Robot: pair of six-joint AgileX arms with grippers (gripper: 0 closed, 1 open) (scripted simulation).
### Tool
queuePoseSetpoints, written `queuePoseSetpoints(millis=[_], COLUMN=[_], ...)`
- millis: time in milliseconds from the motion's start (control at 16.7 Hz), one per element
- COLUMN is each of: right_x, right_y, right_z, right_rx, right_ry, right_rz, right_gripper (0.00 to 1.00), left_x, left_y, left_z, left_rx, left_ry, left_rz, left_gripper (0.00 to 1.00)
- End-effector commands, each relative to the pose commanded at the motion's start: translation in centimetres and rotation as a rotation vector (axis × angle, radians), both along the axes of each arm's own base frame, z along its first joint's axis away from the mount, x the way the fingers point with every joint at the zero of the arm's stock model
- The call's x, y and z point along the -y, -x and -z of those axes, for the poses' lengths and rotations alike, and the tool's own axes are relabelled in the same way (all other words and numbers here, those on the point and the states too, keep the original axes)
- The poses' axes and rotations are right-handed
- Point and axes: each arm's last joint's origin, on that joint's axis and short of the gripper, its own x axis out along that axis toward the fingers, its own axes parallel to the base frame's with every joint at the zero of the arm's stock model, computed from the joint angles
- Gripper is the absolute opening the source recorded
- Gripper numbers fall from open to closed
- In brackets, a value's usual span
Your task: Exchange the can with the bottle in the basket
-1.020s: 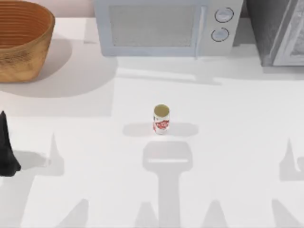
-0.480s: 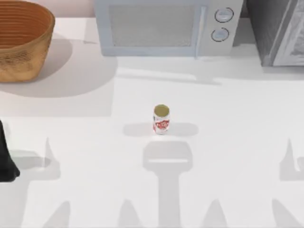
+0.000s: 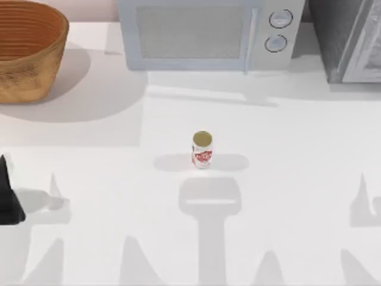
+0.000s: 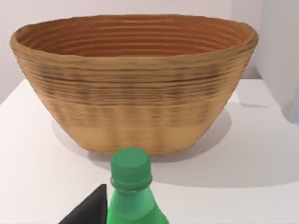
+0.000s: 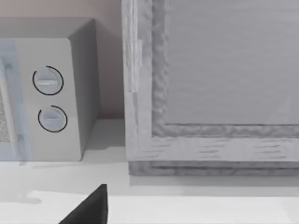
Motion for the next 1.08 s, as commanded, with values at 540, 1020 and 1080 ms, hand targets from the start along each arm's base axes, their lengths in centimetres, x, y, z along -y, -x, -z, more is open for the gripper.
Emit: queuePoseSetpoints(millis=[540, 1020, 1080], right_x=[0.0, 0.0, 0.0], right_y=[0.0, 0.0, 0.0], right_z=[0.0, 0.0, 0.0], right_rx=[0.0, 0.0, 0.0], right_ry=[0.0, 0.0, 0.0], right_rz=[0.0, 0.0, 0.0], right_gripper=[1.0, 1.0, 1.0], left_x=[-2.3, -4.3, -4.5], left_y=[-2.6, -3.1, -3.1], left_z=[2.1, 4.9, 5.1], left_rx=[-0.095, -0.171, -0.179], left_ry=[-0.014, 0.005, 0.009], left_rz=[0.029, 0.038, 0.037], left_gripper=[1.0, 1.0, 1.0])
